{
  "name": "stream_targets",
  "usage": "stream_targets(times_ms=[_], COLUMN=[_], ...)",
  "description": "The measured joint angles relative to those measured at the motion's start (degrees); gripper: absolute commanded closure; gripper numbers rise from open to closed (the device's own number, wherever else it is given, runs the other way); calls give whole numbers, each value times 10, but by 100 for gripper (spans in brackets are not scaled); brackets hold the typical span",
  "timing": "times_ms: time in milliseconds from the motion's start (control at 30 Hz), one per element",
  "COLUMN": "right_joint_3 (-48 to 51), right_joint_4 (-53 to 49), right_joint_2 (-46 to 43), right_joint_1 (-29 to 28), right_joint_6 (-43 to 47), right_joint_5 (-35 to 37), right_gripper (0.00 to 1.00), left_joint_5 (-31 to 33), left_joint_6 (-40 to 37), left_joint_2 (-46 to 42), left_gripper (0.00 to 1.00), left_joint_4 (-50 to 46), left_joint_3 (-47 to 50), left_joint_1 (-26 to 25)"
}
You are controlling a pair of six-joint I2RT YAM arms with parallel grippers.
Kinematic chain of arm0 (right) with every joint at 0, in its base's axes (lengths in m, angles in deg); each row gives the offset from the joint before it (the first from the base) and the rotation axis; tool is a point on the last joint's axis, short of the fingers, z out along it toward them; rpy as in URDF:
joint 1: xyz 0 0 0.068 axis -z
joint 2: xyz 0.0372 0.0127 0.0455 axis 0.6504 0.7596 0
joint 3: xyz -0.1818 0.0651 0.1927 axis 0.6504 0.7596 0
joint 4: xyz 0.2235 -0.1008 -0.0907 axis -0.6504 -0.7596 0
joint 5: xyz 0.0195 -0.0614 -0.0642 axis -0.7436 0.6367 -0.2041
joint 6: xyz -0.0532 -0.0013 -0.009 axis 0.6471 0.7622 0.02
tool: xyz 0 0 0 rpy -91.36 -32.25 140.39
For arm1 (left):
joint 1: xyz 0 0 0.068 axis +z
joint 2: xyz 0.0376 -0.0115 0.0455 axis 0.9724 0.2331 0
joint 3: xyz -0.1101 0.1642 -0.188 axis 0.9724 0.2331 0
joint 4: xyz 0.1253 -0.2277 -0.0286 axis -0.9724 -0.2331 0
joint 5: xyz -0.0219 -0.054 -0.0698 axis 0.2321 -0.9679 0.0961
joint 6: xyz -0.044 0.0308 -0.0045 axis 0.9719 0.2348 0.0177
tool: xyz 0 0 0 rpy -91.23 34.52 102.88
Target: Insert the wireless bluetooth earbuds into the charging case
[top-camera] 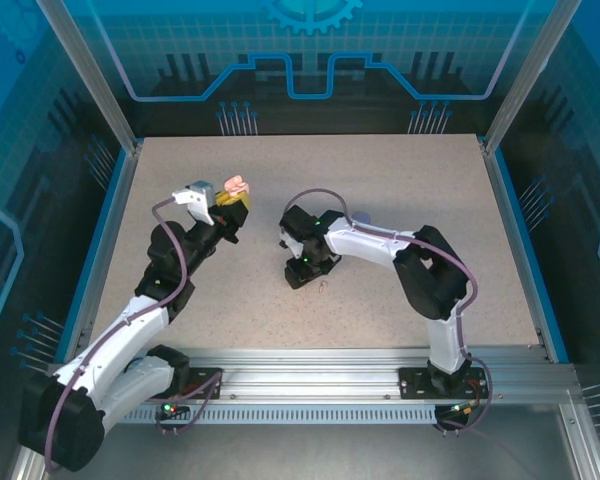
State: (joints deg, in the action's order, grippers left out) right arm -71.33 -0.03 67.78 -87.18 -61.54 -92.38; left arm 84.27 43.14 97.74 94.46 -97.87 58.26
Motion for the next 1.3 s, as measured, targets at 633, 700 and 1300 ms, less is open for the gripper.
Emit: stream_targets(times_ms=[633,700,1300], right_joint_3=[-56,-56,-78], right_joint_4=[-49,-52,-71], right_joint_2=[59,62,76], right_joint_1=[-38,-42,-43], right_joint_6=[6,6,6], right_joint_5=[64,66,81], right_gripper=[56,57,63], left_joint_5=[0,0,0], left_joint_6=[6,6,8], left_joint_2=[-6,-6,-10], left_gripper=[100,100,100], left_joint_4=[0,0,-4], left_joint_3=[-8,-8,-8], left_joint_1=[0,0,0])
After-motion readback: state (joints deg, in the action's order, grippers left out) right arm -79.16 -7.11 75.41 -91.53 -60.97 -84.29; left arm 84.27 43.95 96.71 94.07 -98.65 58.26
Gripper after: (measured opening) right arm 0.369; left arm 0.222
